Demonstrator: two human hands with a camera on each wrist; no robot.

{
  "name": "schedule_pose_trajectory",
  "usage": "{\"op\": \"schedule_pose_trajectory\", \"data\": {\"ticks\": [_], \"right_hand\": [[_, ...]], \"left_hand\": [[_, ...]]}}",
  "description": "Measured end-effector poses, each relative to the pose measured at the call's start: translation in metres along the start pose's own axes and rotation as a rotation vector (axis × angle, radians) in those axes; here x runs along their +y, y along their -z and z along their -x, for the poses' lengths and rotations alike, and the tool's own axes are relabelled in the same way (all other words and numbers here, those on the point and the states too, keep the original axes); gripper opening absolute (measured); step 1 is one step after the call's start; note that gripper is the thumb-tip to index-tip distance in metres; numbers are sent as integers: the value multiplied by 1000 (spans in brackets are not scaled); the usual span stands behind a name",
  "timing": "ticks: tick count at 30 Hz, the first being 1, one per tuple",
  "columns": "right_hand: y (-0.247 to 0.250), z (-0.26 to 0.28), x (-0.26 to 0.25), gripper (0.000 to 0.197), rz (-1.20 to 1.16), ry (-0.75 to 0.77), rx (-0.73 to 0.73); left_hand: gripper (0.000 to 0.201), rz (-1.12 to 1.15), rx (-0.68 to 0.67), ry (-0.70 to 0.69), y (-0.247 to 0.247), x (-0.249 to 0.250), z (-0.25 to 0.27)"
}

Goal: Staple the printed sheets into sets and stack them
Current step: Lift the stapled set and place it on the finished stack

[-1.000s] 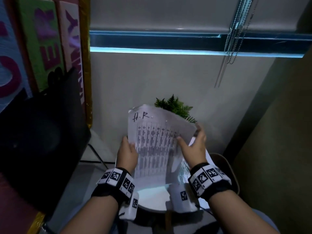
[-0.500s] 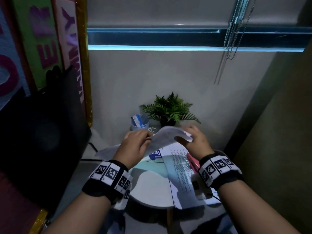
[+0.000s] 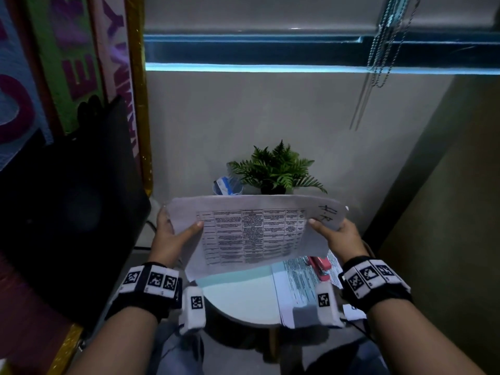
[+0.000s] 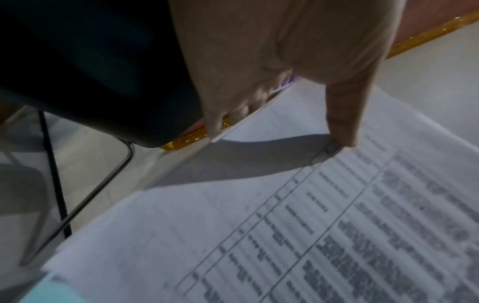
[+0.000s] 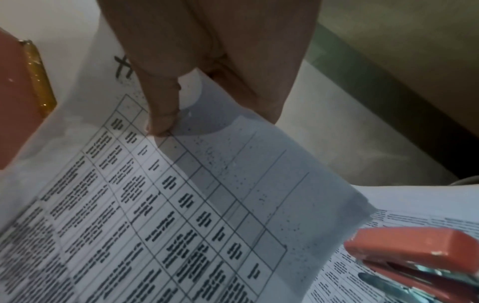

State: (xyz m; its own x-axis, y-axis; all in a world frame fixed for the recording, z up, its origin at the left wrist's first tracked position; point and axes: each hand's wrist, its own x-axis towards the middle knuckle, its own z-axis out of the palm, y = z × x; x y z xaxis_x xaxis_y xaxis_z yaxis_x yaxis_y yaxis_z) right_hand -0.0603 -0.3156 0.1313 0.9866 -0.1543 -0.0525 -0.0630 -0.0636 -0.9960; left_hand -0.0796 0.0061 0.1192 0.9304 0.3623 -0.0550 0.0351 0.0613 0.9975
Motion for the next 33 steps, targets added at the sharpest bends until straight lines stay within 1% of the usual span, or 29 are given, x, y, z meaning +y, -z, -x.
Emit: {"op": "schedule_pose_trajectory", "data": {"ticks": [2,4,5,7,9,12,15,17,20,22,25,28,31,33], "right_hand": [[-2,2,5,18,-34,-15,-3],[-6,6,16,25,-59,-26,-3],[-8,7,23,27,-55,-35,3],[-13,7,41,24,3,-38,29],[-17,3,55,18,76,-41,76],[-22,-2,61,15,81,-63,122],[-24,-6,65,16,107,-61,115],[-24,-8,68,18,106,-71,132],[-25,-10,70,29,82,-109,174],[-26,-10,69,29,70,-119,181],[-26,-9,67,31,53,-125,173],[-25,-11,70,29,90,-145,147],[-26,-13,68,31,65,-150,128],[-28,-14,66,24,88,-127,102]], "left_hand": [[70,-15,40,-2,-3,-6,1],[63,-59,68,43,-6,-21,3],[60,-98,66,66,-7,-32,4],[60,-182,61,77,-12,-49,9],[58,-206,62,54,-17,-59,10],[51,-194,104,44,-20,-63,3],[48,-253,87,69,-20,-69,-3],[44,-278,93,61,-19,-75,-7],[42,-275,96,47,-20,-78,-9],[41,-271,130,50,-22,-78,-10],[35,-285,182,66,-24,-78,-10],[38,-311,192,77,-23,-82,-10],[43,-290,200,74,-20,-82,-11],[41,-276,190,78,-20,-82,-13]]}}
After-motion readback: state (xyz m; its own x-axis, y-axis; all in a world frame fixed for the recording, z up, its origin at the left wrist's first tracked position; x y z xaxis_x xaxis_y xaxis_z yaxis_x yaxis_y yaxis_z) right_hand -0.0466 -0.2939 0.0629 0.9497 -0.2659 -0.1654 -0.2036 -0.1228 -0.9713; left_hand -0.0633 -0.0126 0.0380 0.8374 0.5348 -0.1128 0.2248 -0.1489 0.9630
